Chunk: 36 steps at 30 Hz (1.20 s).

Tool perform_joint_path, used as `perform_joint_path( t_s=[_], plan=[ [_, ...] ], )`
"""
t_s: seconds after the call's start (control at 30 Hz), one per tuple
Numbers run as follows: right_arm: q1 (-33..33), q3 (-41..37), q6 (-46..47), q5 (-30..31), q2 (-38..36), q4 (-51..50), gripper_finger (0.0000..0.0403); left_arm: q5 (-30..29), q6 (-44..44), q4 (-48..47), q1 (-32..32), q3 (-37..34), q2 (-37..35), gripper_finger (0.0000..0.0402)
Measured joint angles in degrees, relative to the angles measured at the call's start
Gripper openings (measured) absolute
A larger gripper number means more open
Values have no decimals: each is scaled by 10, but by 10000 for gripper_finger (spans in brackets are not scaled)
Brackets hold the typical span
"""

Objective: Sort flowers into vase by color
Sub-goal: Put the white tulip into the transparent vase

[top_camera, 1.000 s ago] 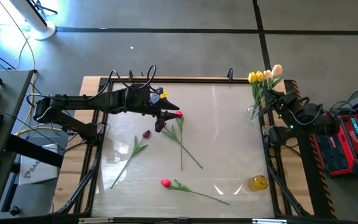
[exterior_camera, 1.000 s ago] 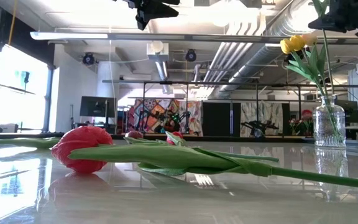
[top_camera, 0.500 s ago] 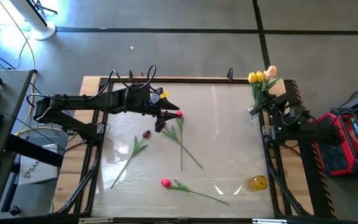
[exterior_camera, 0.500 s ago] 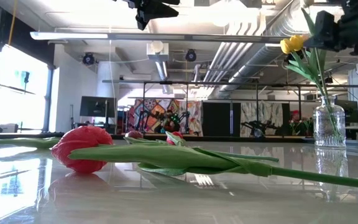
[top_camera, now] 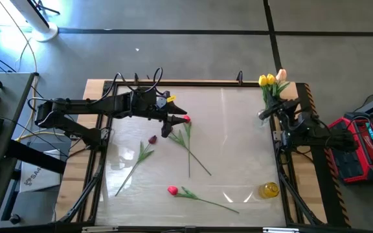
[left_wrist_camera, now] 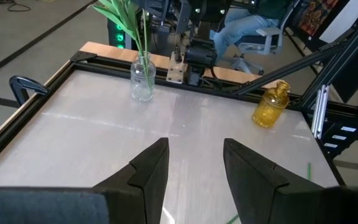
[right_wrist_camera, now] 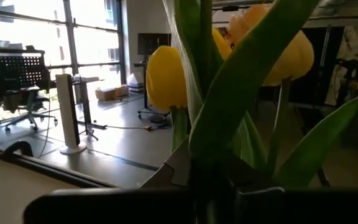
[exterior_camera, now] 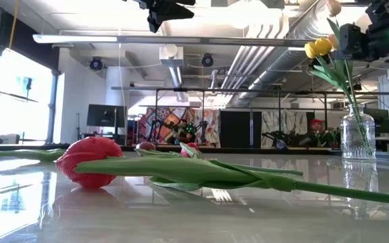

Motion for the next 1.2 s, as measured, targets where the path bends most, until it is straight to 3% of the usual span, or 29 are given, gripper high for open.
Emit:
perform_joint_path(
  t_s=[0.37, 0.7, 0.83, 1.2],
  plan=[
    [2, 0, 37, 6, 0, -65, 75, 0, 0, 0, 0, 0, 0, 143],
    [2, 30, 48, 6, 0, -67, 83, 0, 0, 0, 0, 0, 0, 143],
    [2, 59, 50, 15, 0, -118, 83, 0, 0, 0, 0, 0, 0, 143],
    [2, 62, 215, -2, 0, -173, 83, 0, 0, 0, 0, 0, 0, 143]
  ],
)
